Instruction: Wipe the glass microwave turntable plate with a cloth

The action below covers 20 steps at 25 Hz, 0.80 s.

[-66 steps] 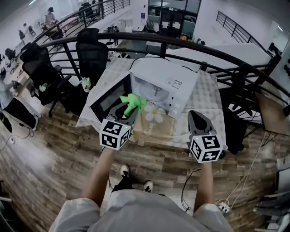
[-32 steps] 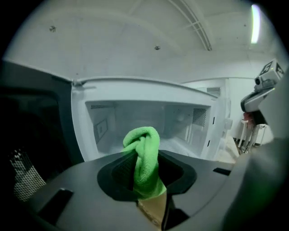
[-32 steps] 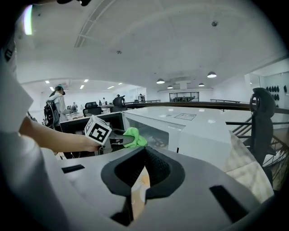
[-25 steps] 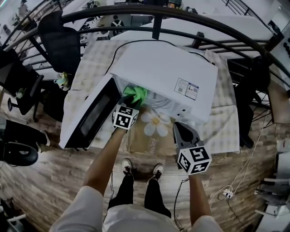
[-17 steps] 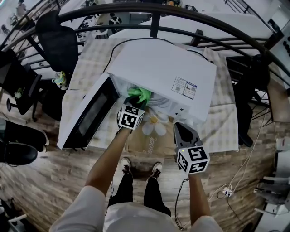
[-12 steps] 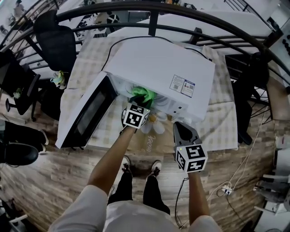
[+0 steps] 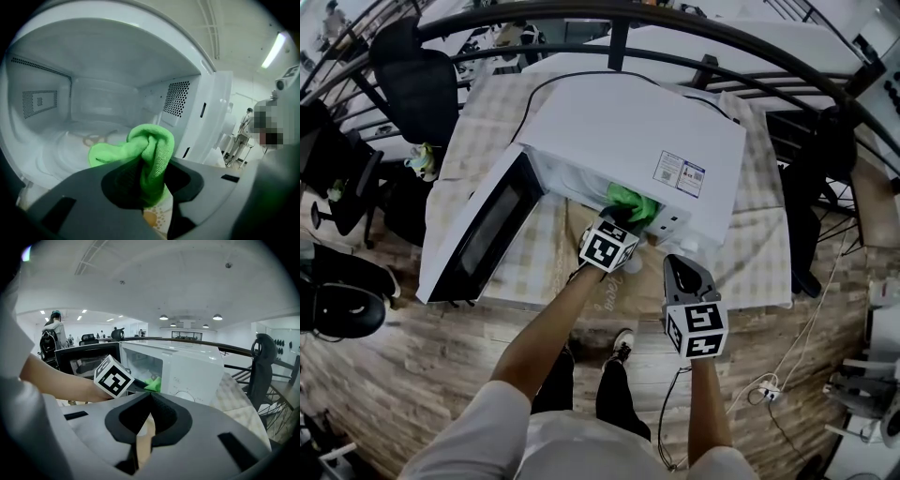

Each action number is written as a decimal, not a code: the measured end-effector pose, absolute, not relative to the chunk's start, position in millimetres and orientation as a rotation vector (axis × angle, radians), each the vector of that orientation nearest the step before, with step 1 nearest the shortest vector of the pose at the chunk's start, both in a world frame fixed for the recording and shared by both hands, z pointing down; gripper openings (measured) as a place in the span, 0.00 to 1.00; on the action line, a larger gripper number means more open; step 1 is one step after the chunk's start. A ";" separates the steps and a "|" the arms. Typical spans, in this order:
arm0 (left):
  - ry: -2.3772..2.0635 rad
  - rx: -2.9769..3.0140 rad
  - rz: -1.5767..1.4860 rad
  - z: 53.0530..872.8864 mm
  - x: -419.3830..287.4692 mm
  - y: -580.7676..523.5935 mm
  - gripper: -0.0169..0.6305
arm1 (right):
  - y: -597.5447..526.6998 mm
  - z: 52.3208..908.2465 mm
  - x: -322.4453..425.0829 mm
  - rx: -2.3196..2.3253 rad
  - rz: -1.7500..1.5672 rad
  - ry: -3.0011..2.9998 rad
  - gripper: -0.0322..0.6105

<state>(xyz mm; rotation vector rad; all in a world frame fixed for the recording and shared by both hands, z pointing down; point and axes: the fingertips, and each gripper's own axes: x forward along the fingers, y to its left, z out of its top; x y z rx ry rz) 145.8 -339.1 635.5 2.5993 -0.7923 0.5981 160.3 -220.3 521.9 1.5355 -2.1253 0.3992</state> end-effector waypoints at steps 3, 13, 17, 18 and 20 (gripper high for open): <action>-0.829 2.603 0.535 623.5 131.5 -342.1 0.22 | -221.5 514.5 161.1 1.553 0.363 -2.118 0.07; -1.394 2.720 0.675 588.5 27.7 -434.2 0.23 | -228.4 512.5 158.0 1.589 0.379 -2.123 0.07; -1.373 2.685 0.815 615.5 19.3 -460.1 0.22 | -226.0 525.0 158.1 1.572 0.392 -2.109 0.07; -1.353 2.663 0.839 622.6 19.1 -464.5 0.23 | -226.1 527.5 159.6 1.570 0.394 -2.105 0.07; -1.317 2.611 0.872 634.4 18.2 -470.4 0.22 | -226.4 531.0 162.6 1.568 0.399 -2.096 0.07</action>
